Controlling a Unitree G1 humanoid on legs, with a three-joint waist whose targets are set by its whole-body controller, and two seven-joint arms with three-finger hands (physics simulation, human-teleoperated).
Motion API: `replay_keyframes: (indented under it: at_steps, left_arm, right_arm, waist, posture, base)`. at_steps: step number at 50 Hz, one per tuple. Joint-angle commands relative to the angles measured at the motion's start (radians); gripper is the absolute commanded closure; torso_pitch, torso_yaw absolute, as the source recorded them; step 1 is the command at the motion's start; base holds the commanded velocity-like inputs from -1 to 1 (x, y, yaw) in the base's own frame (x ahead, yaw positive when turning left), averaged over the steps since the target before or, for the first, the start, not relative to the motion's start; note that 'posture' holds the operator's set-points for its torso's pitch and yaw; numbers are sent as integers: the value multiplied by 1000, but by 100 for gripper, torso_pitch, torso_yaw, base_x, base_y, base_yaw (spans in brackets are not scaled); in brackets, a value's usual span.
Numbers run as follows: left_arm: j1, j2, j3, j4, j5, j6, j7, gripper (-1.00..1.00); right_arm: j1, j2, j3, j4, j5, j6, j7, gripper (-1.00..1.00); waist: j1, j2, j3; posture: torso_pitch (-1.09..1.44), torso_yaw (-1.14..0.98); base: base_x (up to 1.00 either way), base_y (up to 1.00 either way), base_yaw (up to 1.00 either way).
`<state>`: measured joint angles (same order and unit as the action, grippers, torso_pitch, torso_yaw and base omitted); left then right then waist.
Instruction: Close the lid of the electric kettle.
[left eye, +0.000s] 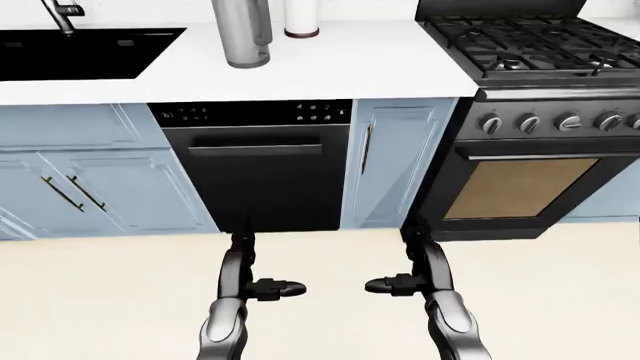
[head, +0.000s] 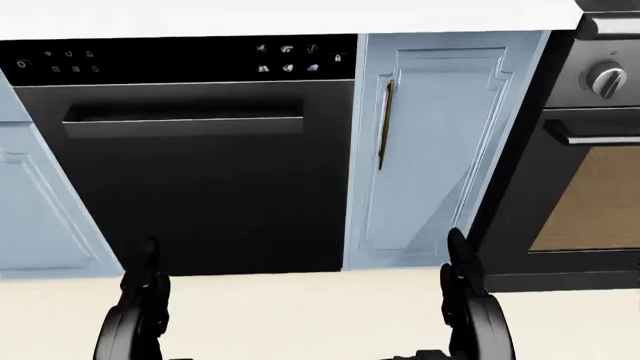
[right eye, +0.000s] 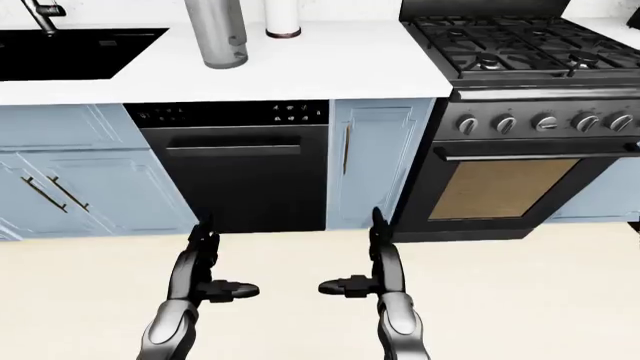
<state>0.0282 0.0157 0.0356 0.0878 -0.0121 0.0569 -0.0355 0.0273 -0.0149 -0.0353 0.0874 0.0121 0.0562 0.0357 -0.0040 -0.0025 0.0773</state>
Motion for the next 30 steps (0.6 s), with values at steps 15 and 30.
replay_keyframes:
  at_steps: [15,30]
  left_arm:
    - [-23,0,-10,-96,21,-51,3,-100]
    - [-141,4,16,-724,-31,475,37,-100]
  right_arm:
    - [-36,-4,17,-51,-57,-69,-24,-100]
    - [-97,8,41,-574,-92,300,-27,-100]
  waist:
    - [8,-5,-80]
    - [8,-2,-90]
  posture:
    - [0,0]
    - [0,0]
  base:
    - [0,0,0]
    - [0,0,0]
